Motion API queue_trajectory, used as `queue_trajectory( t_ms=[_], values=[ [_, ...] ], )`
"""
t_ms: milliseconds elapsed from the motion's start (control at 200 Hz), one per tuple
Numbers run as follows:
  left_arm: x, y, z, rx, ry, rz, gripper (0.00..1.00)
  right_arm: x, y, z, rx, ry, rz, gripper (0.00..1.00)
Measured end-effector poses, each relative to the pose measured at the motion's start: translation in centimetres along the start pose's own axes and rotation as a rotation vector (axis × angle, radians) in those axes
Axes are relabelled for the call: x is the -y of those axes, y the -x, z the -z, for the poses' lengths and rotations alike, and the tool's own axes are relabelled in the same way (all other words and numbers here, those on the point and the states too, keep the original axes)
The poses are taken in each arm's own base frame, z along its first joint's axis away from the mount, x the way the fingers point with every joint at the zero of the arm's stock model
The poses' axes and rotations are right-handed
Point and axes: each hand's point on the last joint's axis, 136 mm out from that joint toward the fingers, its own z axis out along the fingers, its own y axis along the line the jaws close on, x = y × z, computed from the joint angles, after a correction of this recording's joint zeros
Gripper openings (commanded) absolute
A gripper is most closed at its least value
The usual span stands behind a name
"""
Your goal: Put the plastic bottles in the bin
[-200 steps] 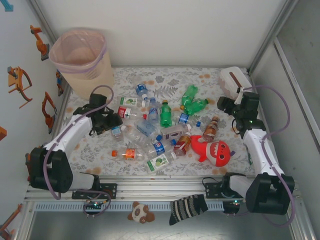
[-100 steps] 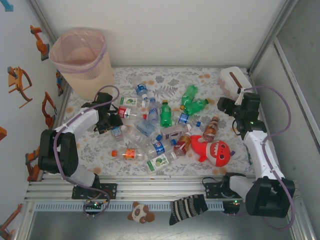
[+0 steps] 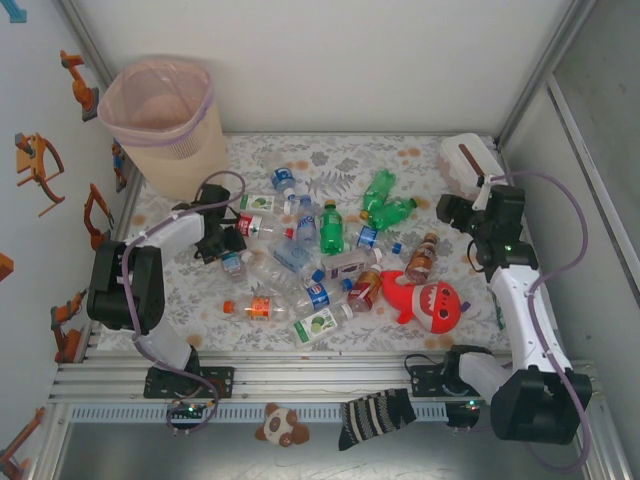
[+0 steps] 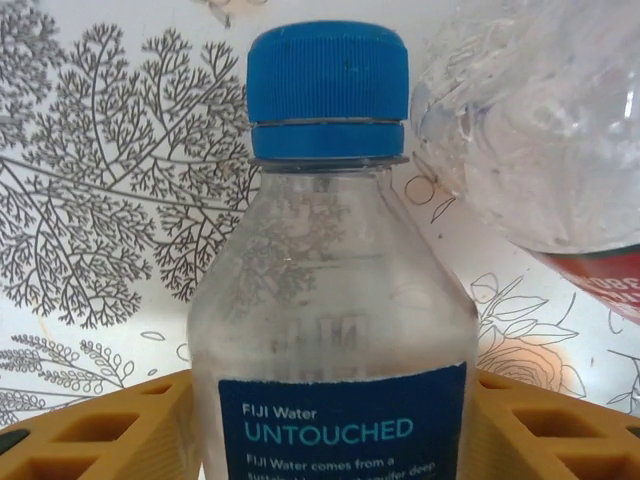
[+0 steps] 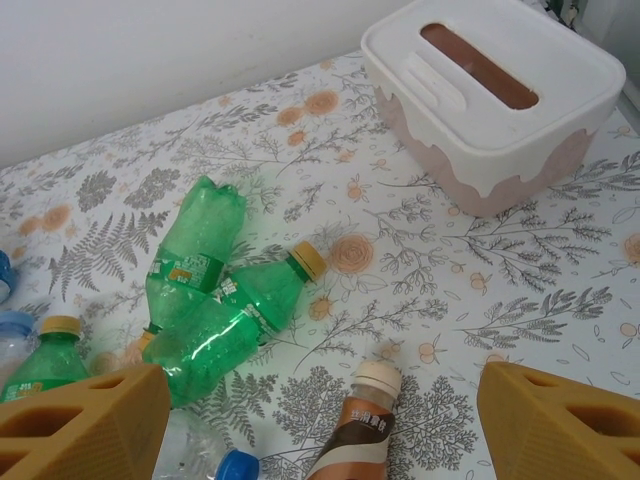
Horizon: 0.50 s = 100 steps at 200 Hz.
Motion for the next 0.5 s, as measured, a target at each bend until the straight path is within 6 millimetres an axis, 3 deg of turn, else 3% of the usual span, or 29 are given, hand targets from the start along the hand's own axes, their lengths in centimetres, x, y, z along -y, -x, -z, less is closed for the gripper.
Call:
queue_trajectory(
  t_ms=[310,501],
  values=[
    [-0.2,0.3,0.3,0.016,0.008,-0.017,0.51,-0.1,0.2,0.3,0.002,0.001,0.000,0.80],
    [-0.2,0.8,2.6,0.068,-0.010,-0.029,0.49,-0.4,0.8,0.9,0.018,0.006,0.003,0.80]
  ],
)
